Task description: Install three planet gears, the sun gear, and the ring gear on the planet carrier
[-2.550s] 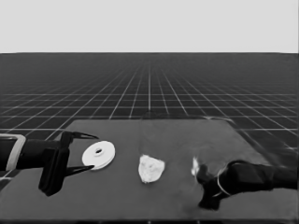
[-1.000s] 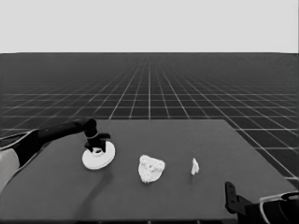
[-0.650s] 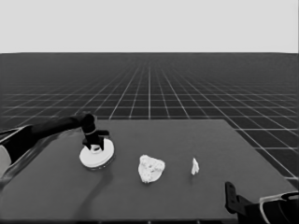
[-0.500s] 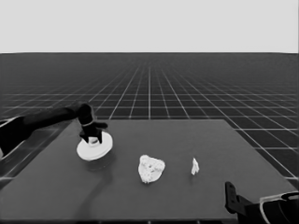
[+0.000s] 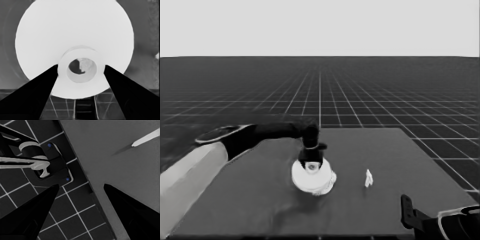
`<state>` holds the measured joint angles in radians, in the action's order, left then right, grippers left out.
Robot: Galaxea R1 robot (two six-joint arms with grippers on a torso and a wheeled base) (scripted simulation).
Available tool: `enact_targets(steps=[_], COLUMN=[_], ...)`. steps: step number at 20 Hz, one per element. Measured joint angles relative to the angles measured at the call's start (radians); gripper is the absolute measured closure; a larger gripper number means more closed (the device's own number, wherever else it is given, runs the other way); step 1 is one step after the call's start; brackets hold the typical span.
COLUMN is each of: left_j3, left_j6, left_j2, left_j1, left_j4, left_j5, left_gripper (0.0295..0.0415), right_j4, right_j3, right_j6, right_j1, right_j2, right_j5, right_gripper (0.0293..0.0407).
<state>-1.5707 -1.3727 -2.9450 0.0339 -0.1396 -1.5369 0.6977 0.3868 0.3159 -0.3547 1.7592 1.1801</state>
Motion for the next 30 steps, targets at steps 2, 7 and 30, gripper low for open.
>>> enact_targets(steps=[2,7,30], left_j3=[-0.081,-0.147,-0.186], left_j6=[-0.002,0.015,0.146], left_j2=[-0.089,-0.135,-0.145], left_j1=[-0.004,-0.043,-0.11], left_j4=[-0.003,-0.043,-0.098], left_j5=[-0.003,0.006,0.024], left_gripper=[0.0356,0.0356,0.0357], right_j4=[0.0,0.0,0.0], right_j3=[0.0,0.0,0.0], right_j6=[0.0,0.0,0.0], right_j1=[0.0,0.0,0.0], right_j2=[0.0,0.0,0.0], right_j5=[0.0,0.0,0.0], right_gripper=[0.0315,0.0315,0.0315])
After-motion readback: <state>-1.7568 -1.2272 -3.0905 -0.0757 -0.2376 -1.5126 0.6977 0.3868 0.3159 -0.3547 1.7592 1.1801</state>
